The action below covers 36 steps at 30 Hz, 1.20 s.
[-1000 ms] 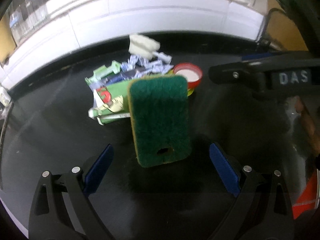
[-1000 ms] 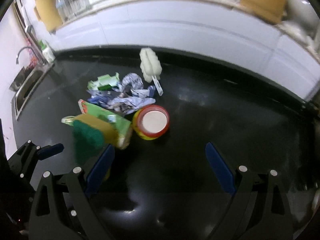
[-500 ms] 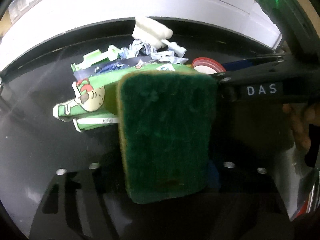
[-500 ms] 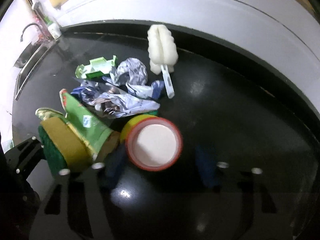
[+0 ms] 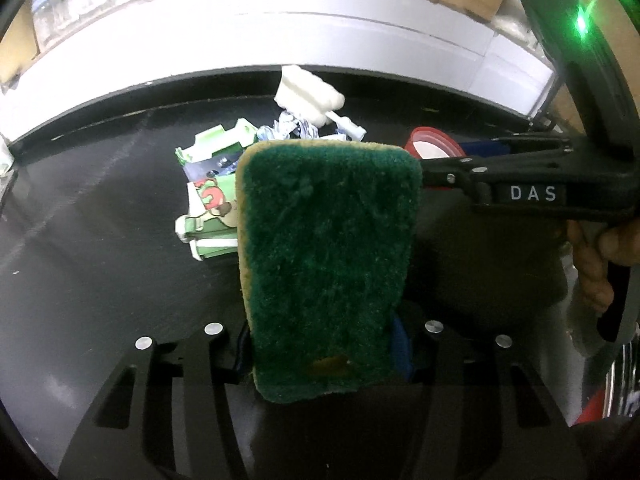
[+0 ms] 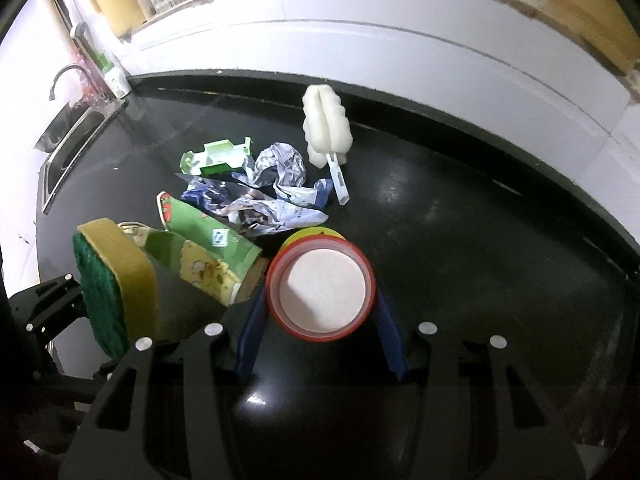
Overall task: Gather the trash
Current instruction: 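Grasp the green sponge with the left tool while the right tool grasps the red-rimmed tape roll, then carry the sponge and tape roll to the bin and release both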
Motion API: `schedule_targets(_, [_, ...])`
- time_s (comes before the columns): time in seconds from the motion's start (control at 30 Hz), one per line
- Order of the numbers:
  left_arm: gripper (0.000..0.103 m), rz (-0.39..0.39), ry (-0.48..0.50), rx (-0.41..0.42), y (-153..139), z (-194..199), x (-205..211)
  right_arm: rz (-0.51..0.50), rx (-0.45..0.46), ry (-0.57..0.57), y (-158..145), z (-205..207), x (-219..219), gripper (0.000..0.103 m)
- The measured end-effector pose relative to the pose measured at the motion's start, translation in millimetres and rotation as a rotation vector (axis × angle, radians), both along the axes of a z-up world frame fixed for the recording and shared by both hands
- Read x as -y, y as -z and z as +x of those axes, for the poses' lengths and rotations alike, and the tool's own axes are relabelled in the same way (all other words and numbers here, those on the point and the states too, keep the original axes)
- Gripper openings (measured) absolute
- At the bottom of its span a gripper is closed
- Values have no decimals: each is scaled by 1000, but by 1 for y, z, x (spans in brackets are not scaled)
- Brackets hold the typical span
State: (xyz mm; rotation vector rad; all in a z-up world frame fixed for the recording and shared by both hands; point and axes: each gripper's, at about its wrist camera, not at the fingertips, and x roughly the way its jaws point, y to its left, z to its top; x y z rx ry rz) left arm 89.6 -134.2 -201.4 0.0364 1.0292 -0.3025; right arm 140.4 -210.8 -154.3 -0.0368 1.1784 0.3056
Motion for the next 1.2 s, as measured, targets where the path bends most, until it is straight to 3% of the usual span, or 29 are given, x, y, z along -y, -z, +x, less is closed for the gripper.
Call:
schedule_targets(0.4, [52,15,-25,51,-27,-26,-19,-3,58,20,-31,-28,2,50])
schedule_targets(0.67, [52,2,-99,81,-51,-42,-53,12,97,-29,-58,-37,-31,50])
schedule_targets(0.9, [52,24,-294,97,-83,-70,-131,77,128,-195,-85,-41,-123,50])
schedule_targets(1.2, [52,86,-669,59,-100,-147,-283,176,110,-502,-107,-65,-303,50])
